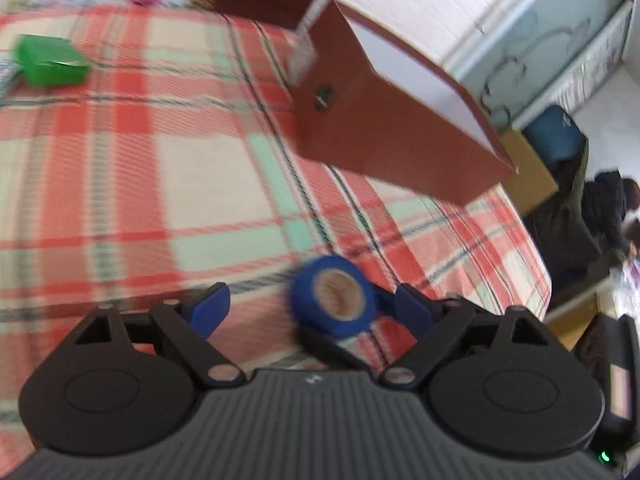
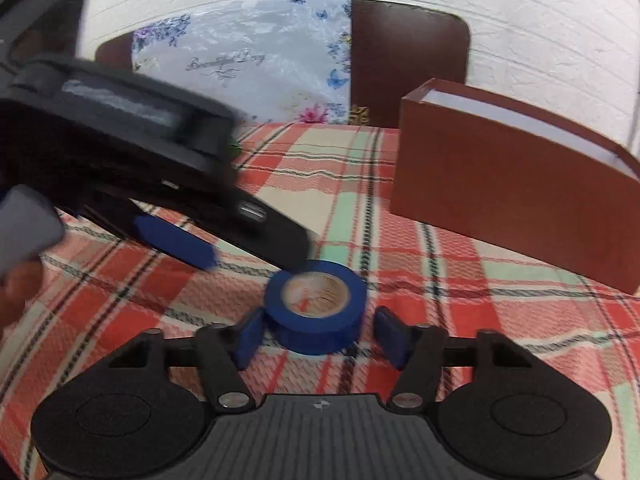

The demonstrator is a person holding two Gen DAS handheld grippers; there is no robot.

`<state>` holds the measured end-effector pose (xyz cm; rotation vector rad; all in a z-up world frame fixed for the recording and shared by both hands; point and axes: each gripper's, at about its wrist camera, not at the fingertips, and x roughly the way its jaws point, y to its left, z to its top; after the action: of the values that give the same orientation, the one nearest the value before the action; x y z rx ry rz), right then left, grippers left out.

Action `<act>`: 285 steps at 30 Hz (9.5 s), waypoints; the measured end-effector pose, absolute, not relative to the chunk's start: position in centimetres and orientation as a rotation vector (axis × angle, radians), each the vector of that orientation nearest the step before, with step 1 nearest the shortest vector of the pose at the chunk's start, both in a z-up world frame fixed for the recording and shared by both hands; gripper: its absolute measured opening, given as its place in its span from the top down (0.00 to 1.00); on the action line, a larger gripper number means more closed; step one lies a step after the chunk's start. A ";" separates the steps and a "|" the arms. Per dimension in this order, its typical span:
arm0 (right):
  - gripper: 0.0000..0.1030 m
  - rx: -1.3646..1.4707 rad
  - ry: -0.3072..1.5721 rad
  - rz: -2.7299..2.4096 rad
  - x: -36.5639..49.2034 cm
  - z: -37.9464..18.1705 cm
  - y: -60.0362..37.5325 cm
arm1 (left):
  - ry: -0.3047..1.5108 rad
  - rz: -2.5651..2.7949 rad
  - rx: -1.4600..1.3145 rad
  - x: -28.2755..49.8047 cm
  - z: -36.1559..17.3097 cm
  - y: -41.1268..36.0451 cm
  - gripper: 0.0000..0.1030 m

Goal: Organize objects
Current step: 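Take the blue tape with the left gripper and drop it into the brown box, then move the right gripper to the green square box, then grasp the green square box with the right gripper and hold it, then take the green box with the left gripper and drop it into the brown box, then grasp the corn snack bag with the right gripper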

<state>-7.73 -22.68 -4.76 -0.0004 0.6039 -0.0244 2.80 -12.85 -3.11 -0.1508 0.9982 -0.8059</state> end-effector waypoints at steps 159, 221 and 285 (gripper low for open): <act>0.37 0.028 0.546 0.034 -8.2 -5.2 -15.8 | 0.584 0.034 0.207 5.4 -5.3 1.4 0.00; 0.42 -0.084 0.225 -0.259 -10.9 -0.4 -26.4 | 0.690 -0.768 0.026 0.0 6.1 -23.2 0.50; 0.51 -0.242 0.541 0.260 16.8 -3.9 -4.6 | 0.608 0.057 -0.074 8.1 -5.8 9.1 0.00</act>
<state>16.80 -4.64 -3.89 -0.2422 0.5411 0.2604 8.10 9.10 -5.83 -0.0736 0.6082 0.0566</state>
